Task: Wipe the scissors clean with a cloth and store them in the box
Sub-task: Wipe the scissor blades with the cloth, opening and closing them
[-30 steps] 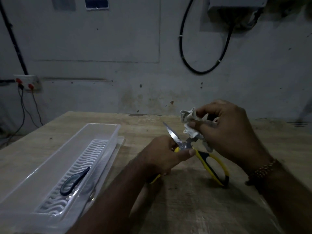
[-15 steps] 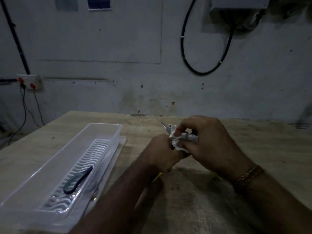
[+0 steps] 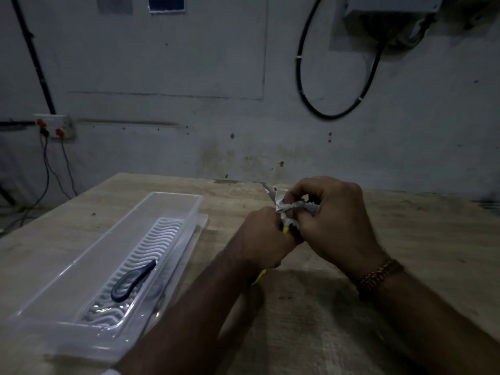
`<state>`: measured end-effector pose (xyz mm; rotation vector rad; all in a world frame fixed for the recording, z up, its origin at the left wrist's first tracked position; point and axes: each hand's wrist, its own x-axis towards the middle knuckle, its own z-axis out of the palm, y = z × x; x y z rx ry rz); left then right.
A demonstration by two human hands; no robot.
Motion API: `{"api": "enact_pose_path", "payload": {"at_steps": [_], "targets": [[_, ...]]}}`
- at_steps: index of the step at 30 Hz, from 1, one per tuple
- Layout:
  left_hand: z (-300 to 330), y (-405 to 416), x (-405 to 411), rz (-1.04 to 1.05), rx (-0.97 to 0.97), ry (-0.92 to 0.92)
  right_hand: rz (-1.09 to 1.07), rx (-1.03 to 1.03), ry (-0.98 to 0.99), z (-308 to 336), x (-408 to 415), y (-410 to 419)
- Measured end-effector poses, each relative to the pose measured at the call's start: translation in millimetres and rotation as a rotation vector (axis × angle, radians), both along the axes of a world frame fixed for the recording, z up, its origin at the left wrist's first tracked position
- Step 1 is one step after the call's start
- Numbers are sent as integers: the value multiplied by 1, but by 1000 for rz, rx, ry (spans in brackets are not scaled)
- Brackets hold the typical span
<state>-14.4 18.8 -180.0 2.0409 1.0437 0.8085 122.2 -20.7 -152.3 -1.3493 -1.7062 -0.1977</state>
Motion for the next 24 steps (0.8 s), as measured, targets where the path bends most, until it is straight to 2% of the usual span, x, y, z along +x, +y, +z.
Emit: {"api": "enact_pose_path", "payload": {"at_steps": [5,9,13,17,19,22,24], "targets": [[2,1,-1,13,-12,-18,-26,111,27,-2,-4,0],[4,-2,3,-60,-30,-4,-78,216,104,-1,-5,2],[3,-4,5,-141,-75,-26,-60,283,420,21,15,-8],[3,2,0,-220,-236,-164,-38,325,704,41,68,-11],[6,1,-1,-279,-293,-205,11,169,891,39,91,-3],[9,2,-1,-305,-440,-311,220,-352,1196,26,94,-1],[10,-1,-2,-334,-582,-419,329,-675,1283,16,84,-4]]}}
